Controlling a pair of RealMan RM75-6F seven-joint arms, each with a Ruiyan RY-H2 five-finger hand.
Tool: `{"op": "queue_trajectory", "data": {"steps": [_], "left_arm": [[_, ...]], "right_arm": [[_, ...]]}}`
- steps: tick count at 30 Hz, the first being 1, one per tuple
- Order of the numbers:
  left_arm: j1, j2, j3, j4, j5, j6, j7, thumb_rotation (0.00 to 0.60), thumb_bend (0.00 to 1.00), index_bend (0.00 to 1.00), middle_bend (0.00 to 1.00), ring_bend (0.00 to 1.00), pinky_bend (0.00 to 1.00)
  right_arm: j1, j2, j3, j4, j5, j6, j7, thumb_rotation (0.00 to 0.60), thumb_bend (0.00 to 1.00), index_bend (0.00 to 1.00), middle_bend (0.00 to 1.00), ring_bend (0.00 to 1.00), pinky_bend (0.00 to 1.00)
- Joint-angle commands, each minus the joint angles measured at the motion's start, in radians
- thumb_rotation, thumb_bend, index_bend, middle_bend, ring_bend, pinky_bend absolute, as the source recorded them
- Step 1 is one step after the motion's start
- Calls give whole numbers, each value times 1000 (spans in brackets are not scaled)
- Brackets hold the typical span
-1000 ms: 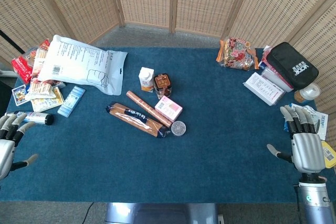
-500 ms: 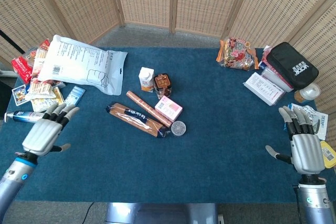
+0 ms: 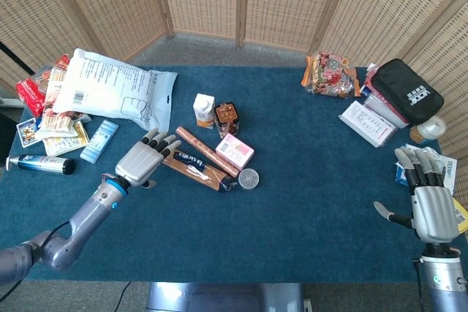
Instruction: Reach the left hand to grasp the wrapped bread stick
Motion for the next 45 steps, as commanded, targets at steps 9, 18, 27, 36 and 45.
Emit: {"op": "queue_trajectory", "data": {"steps": [9,18,27,36,45], "left_arm": [[-107,-96,26,67,-109,-58,116,600,68,28,0,0,0],[-162,-132,44,87,-201,-94,138,600,67,59,0,0,0],[-212,-142,72,95,-285,-117,158,600,68,94,0,0,42],[-245,-162,115,109,-355,-128,165,600,68,105,0,0,99],[-290,-190,117,148,-422,-128,163,600,68,109,0,0,119]], "right_arm": [[-7,14,6,2,7,8,36,600,0,0,0,0,0],[-11,15,8,-2,4,15,43,600,0,0,0,0,0],[-10,17,10,-1,11,10,49,600,0,0,0,0,0],[-11,18,10,-1,12,8,52,600,0,0,0,0,0],[-11,20,9,-2,13,5,51,600,0,0,0,0,0]]}}
